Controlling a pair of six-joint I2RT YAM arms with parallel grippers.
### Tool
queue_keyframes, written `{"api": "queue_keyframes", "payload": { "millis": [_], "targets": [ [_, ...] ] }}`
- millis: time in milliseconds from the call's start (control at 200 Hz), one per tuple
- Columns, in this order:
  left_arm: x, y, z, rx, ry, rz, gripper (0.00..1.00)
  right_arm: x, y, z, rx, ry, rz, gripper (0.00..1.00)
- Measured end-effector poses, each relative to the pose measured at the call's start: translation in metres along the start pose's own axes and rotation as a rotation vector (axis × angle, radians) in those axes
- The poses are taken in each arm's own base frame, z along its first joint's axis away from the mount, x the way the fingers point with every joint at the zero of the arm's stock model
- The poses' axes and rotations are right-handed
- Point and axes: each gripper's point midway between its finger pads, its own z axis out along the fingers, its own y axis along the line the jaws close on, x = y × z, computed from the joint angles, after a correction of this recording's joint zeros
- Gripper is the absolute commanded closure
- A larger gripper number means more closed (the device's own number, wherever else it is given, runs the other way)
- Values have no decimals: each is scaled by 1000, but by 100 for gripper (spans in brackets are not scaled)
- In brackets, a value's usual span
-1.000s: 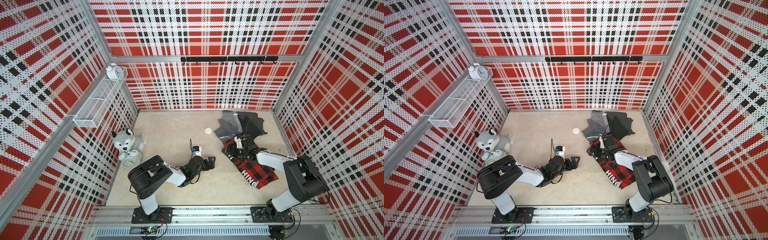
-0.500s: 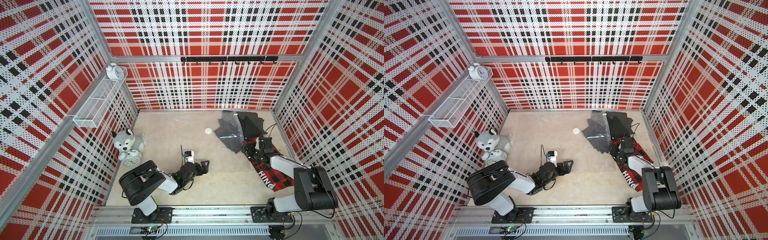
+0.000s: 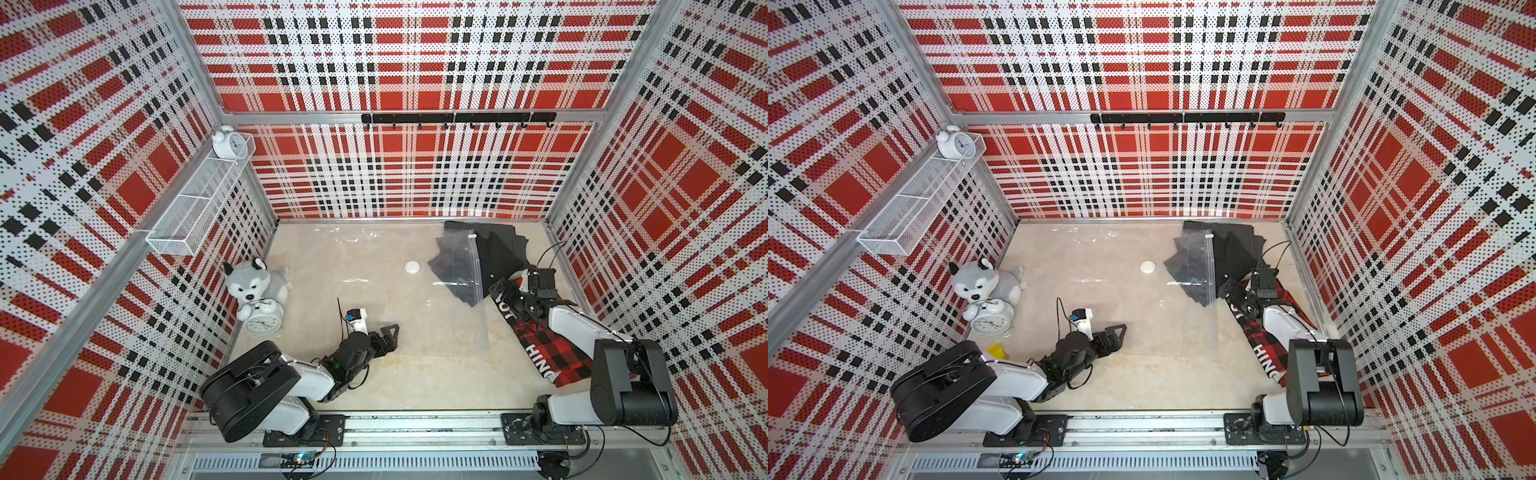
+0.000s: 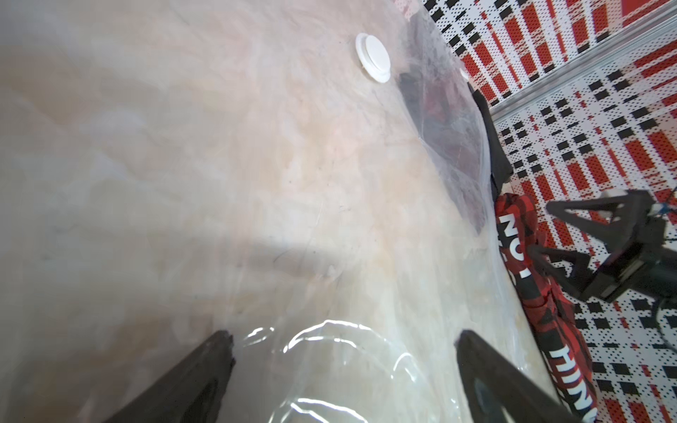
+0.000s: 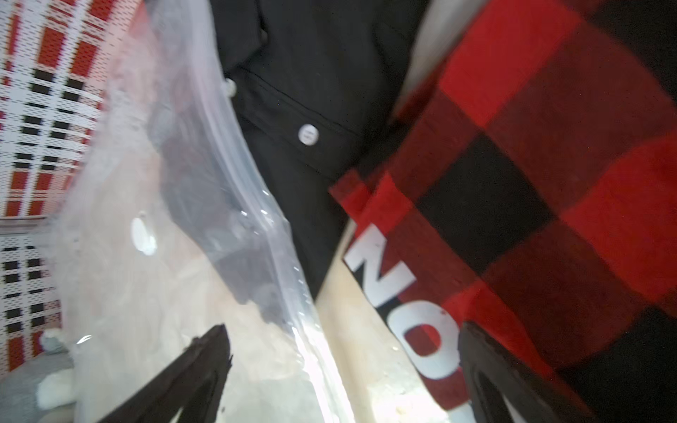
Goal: Place the folded shirt into the vacuum bag
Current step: Adjust the shirt at the center of the board.
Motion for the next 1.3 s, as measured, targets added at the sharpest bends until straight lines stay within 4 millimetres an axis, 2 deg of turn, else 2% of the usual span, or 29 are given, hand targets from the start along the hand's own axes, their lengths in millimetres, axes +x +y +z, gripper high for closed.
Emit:
{"api": "queue_keyframes", "payload": {
  "millis": [100, 170, 256, 331, 436, 516, 616, 706, 847, 977, 1137, 1303],
  "targets": [
    [-1, 1, -2, -34, 20, 15, 2, -31, 36, -3, -102, -40, -25, 0],
    [-3, -1, -3, -58, 32, 30, 1, -54, 60, 2, -171, -62, -39, 0],
    [-11, -8, -2, -74, 28, 49, 2, -74, 79, 20, -232, -56, -39, 0],
    [-19, -16, -2, -78, 17, 63, 2, -85, 85, 43, -254, -40, -30, 0],
    [-23, -19, -1, -88, 15, 80, 2, -91, 82, 80, -259, 2, 6, 0],
    [-21, -15, -1, -105, 25, 90, 2, -92, 72, 112, -246, 33, 48, 0],
    [-18, -11, -2, -123, 37, 97, 2, -94, 57, 137, -224, 45, 100, 0],
    [-17, -7, -3, -137, 42, 100, 2, -113, 55, 140, -221, -2, 127, 0],
    [-18, -6, -4, -144, 39, 102, 2, -138, 35, 141, -202, -70, 180, 0],
    [-18, -5, -5, -155, 40, 105, 1, -153, 18, 137, -173, -114, 229, 0],
    [-18, -3, -5, -164, 40, 110, 2, -163, 8, 135, -154, -152, 281, 0],
    [-18, -1, -5, -171, 40, 113, 2, -161, 10, 133, -208, -189, 302, 0]
  ]
}}
